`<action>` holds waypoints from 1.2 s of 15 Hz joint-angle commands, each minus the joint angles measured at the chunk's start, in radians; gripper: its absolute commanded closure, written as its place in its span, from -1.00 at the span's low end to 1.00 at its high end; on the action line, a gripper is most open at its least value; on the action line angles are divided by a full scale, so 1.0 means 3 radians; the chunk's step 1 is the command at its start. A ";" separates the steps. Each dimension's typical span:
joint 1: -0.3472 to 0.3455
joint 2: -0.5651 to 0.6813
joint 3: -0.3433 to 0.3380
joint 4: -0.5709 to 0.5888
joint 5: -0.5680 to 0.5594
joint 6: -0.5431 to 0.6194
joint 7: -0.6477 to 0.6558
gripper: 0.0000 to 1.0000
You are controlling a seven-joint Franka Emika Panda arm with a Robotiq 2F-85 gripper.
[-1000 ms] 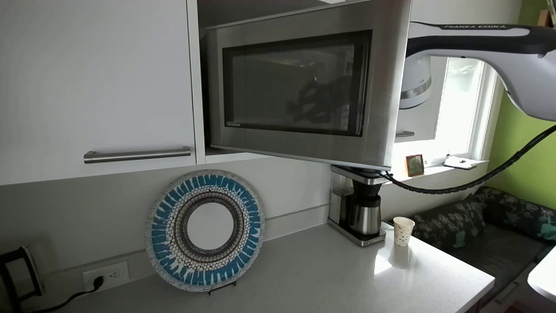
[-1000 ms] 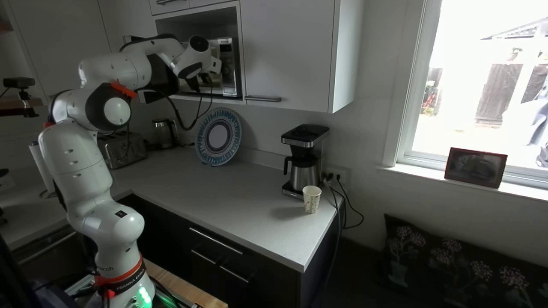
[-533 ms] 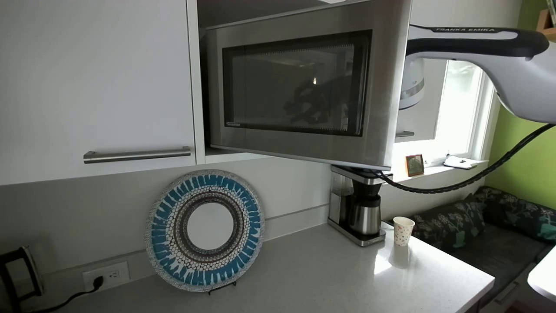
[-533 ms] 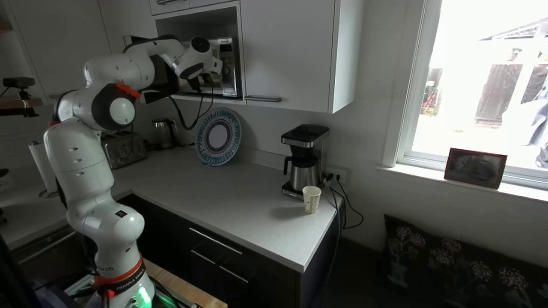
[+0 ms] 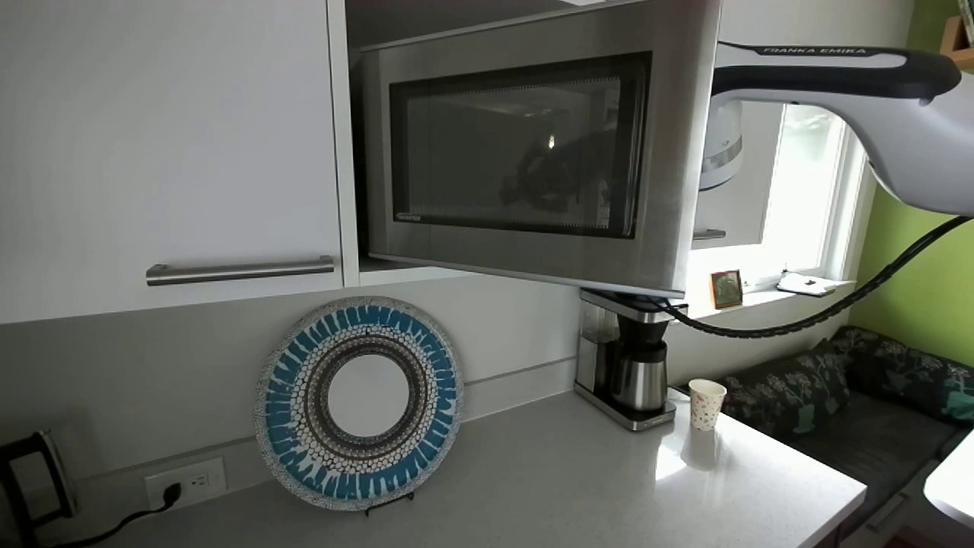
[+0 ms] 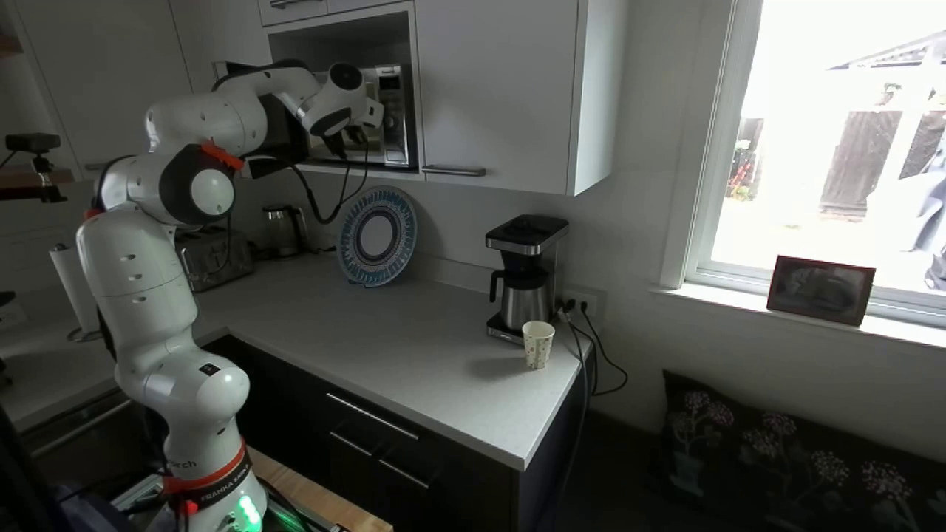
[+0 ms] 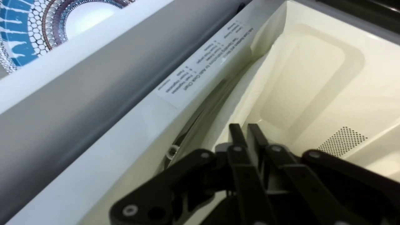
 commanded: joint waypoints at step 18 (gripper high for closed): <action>0.0092 0.0026 0.0047 0.0059 -0.0474 -0.0022 0.0574 -0.85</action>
